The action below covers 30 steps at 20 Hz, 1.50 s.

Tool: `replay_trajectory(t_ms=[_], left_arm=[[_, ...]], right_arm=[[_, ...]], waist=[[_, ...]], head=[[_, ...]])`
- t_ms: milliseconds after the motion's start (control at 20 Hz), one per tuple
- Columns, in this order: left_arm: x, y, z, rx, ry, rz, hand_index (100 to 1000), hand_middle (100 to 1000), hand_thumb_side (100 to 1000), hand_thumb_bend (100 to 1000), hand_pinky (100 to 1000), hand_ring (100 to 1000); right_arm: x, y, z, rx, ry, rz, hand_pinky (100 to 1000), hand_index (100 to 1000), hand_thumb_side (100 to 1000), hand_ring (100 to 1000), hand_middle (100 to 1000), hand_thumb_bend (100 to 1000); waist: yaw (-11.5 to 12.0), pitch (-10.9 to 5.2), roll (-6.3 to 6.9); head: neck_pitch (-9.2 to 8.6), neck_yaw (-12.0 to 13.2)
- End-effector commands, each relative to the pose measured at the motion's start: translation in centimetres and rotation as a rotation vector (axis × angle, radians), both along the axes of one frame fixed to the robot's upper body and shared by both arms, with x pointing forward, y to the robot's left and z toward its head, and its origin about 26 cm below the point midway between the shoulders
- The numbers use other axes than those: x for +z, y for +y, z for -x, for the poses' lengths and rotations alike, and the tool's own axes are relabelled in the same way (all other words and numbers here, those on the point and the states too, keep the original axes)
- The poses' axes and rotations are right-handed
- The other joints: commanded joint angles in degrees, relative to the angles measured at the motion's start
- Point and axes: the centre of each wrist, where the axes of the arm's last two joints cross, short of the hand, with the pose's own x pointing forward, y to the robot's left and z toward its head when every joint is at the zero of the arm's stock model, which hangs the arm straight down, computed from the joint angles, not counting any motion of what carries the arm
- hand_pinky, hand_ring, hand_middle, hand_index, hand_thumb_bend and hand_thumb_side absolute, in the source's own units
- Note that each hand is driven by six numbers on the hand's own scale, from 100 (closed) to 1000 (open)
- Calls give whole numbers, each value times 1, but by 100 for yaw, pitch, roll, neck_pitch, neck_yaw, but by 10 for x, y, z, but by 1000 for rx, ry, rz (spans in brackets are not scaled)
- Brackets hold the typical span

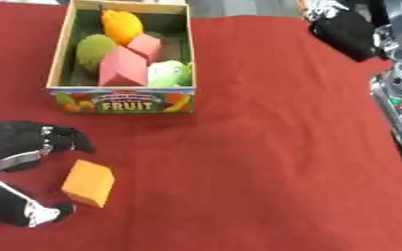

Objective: Pick up objects on the table and place them in the box.

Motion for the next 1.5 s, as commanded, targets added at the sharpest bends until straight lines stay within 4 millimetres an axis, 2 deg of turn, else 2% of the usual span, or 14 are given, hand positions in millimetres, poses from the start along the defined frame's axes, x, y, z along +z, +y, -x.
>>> replay_trajectory(t_ms=[50, 600, 1050, 1150, 1250, 1300, 1500], left_arm=[[2, -1, -3, -4, -15, -9, 917, 867, 358, 394, 898, 896], [-18, -8, -24, 23, -5, 3, 893, 825, 328, 345, 875, 875], [-21, -11, -25, -3, -34, 20, 738, 623, 308, 246, 806, 751], [-15, -12, -19, -22, -66, 34, 753, 640, 307, 228, 797, 747], [-6, -13, -10, -45, -108, 34, 794, 687, 350, 256, 800, 758], [-1, -13, -6, -57, -123, 25, 845, 744, 383, 302, 810, 783], [17, -10, 10, -82, -152, -8, 886, 792, 398, 312, 832, 828]], right_arm=[[7, -1, 4, 1, -24, 5, 840, 855, 617, 822, 731, 100], [5, 0, 3, 5, -18, -9, 839, 856, 634, 823, 729, 100], [3, 0, 3, 1, -15, -18, 840, 856, 643, 823, 729, 100], [3, -1, 3, 0, -13, -19, 840, 856, 649, 823, 729, 100], [2, -1, 4, -2, -10, -19, 840, 856, 652, 823, 728, 100], [2, -1, 4, -3, -9, -18, 840, 857, 652, 823, 728, 100], [1, -2, 4, -5, -6, -15, 841, 858, 655, 824, 728, 100]], waist=[[-11, -24, 28], [-37, -1, -5], [-34, -5, -17], [-28, -7, -15], [-18, -11, -8], [-11, -13, -3], [15, -31, 13]], head=[[-64, 13], [-98, 34], [-108, 25], [-112, 15], [-112, 2], [-113, -4], [-124, -35]])
